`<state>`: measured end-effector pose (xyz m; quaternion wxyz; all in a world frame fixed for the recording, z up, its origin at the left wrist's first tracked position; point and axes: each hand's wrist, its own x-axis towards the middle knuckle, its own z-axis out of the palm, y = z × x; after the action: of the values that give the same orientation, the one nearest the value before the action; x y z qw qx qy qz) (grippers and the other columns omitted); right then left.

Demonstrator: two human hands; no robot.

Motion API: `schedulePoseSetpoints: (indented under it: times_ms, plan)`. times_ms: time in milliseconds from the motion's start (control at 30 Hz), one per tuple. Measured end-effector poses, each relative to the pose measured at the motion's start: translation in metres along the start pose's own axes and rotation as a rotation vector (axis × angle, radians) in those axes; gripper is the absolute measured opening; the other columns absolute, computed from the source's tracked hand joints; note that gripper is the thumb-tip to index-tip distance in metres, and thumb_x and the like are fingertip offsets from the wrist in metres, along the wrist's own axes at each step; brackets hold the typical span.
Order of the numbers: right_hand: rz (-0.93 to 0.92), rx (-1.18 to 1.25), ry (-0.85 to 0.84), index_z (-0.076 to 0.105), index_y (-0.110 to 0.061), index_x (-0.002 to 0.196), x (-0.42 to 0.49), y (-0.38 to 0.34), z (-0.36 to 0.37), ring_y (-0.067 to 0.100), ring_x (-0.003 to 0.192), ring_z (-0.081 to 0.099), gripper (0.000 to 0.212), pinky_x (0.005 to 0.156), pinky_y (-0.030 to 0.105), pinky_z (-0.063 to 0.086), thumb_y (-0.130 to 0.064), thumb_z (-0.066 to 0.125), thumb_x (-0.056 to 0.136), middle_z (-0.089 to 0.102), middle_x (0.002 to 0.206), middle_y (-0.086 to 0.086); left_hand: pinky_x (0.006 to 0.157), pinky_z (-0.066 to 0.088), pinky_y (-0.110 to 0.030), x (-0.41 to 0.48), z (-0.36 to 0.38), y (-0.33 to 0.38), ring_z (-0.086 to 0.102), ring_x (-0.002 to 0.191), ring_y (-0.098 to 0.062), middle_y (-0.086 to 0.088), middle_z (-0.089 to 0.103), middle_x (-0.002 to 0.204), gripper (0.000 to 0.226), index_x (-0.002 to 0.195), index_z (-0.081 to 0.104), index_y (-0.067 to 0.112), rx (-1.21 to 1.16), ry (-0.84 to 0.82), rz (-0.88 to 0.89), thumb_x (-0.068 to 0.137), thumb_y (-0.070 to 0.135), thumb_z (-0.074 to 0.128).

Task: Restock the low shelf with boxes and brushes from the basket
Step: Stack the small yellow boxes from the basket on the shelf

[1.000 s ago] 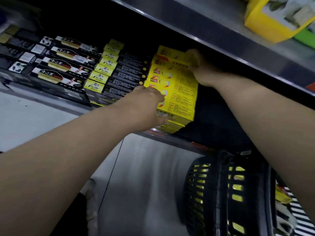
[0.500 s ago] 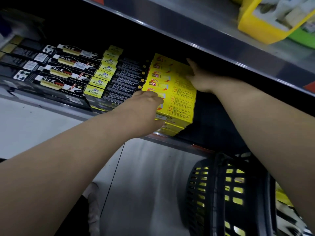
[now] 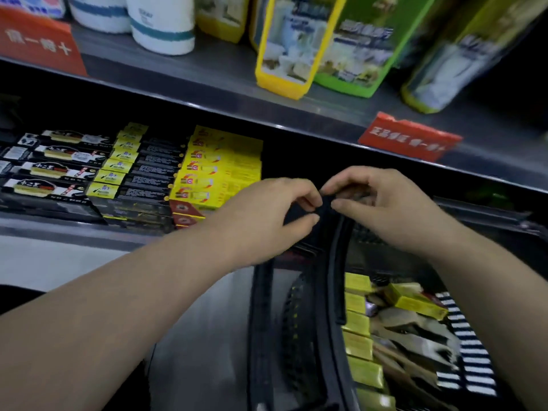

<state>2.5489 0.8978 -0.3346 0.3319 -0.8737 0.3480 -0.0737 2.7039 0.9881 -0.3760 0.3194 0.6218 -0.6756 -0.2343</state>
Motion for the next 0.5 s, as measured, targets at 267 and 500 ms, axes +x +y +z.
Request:
schedulePoseSetpoints:
  times_ms: [267,500]
  plan:
    - [0.388,-0.021,0.058,0.067,-0.010,0.094,-0.090,0.131,-0.036,0.027,0.083,0.061,0.010,0.082,0.036,0.049,-0.006,0.061,0.087,0.068,0.093,0.015,0.080,0.037,-0.018,0.019,0.074,0.066,0.051,0.098,-0.001,0.016,0.061,0.105,0.021,0.110,0.060,0.026,0.036,-0.216,0.163,0.091,0.030,0.054]
    - [0.733,-0.374,-0.234,0.049,-0.012,0.130,-0.148,0.269,-0.010,0.026,0.117,0.053,0.045,0.094,0.029,0.042,-0.013,0.060,0.087,0.053,0.132,0.011,0.088,0.042,-0.026,0.028,0.122,0.082,0.053,0.102,-0.002,0.022,0.059,0.101,0.021,0.110,0.057,0.031,0.090,-0.387,0.148,0.091,0.036,0.051]
